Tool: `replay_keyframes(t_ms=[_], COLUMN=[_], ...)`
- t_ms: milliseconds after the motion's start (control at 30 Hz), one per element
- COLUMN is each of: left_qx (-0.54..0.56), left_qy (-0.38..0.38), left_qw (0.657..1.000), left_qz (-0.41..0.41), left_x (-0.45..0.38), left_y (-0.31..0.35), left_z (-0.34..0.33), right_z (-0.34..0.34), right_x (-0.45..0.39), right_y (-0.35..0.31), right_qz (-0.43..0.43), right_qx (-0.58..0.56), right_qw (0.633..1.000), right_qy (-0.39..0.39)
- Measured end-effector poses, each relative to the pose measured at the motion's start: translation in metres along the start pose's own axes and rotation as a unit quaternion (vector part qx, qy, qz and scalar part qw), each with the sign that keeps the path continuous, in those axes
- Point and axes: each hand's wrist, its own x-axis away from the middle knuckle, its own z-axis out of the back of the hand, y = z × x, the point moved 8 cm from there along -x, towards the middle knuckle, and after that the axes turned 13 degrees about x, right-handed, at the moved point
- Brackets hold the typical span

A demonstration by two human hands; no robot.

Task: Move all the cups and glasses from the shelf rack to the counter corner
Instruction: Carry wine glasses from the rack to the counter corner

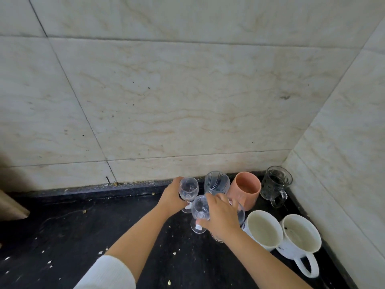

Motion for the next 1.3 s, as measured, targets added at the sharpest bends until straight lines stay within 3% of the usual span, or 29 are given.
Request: replay_keyframes(t_ms=[200,433,533,800,1100,1300], left_qx=[-0.027,-0.082,-0.149,-0.296,-0.277,-0.25], left_qy=[0.071,0.236,0.301,0.364,0.467,0.539], left_qw=[0.997,0.967,0.935,0.821,0.704,0.625], left_qz=[0.021,0.05,0.118,0.326,0.458,0.506], left_x=[0.043,0.149,0.218,0.444,0.764,0.975], left_y=[0.006,0.015,0.003,-0.044,-0.099,-0.124], left_z=[0.045,0.112,0.141,0.202,0.214,0.202], right_z=[0.026,0.08,0.095,0.136,0.146,0.135], right_x=[0.004,0.033,0.062,0.206,0.455,0.644], right_y=[-0.006,-0.074,-0.128,-0.302,-0.467,-0.553], right_qz=[0.027,0.148,0.229,0.45,0.622,0.693], right_qx=[0.03,0.066,0.048,0.007,-0.025,-0.029], right_qw=[0.999,0.984,0.969,0.885,0.767,0.703], right_qy=[-0.009,0.079,0.082,0.122,0.153,0.155])
